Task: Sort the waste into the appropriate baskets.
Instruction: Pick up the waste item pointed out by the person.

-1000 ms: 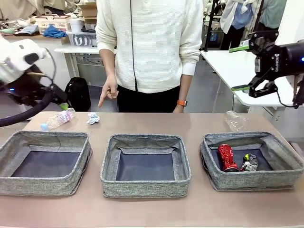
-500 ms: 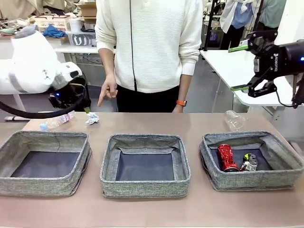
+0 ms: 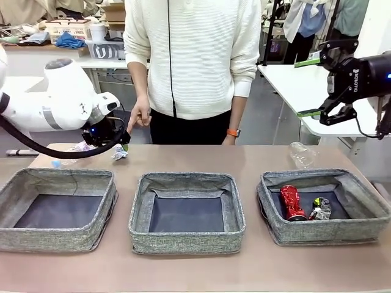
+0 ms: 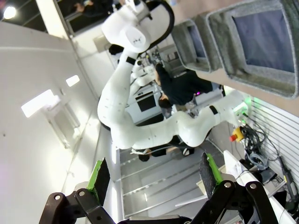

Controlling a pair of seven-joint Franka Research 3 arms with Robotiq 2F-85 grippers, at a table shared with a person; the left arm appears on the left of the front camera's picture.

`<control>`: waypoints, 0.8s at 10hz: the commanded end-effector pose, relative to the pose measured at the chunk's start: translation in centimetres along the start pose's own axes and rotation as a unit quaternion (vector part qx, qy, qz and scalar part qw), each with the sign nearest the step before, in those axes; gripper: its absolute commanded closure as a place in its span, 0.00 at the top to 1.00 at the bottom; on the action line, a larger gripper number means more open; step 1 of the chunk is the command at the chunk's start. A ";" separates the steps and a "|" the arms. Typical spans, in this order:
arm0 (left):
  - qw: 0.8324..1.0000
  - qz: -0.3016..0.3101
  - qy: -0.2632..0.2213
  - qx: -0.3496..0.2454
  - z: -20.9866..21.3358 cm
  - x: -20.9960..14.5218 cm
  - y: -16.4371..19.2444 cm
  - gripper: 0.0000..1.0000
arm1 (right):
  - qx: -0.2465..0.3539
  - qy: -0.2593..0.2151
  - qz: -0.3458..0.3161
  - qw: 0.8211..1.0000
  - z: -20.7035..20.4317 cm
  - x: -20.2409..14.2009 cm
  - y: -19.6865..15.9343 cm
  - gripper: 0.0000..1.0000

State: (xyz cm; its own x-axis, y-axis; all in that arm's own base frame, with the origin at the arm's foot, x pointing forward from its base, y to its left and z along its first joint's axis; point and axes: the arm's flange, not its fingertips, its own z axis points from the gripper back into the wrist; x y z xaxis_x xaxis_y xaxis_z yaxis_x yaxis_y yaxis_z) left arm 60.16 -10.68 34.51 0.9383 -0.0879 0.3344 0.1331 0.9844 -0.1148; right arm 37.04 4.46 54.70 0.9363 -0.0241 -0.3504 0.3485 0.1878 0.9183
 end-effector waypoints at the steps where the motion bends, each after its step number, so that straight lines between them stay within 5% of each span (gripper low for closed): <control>1: 1.000 0.009 -0.015 0.000 -0.9 1.1 0.2 1.00 | -0.005 -0.002 -0.007 1.000 0.1 -0.1 0.3 1.00; 8: 0.999 0.003 -0.009 0.037 -4.1 3.1 -0.3 1.00 | -0.005 -0.002 -0.007 1.000 0.1 -0.1 0.3 1.00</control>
State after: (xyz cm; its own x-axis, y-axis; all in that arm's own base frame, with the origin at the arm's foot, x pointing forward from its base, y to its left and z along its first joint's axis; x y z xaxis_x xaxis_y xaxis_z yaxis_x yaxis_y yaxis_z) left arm 63.59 -11.38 31.57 0.9271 -0.0964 0.3621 0.1335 0.9879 -0.0789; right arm 37.04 4.44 54.70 0.9363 -0.0246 -0.3503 0.3485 0.1877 0.9183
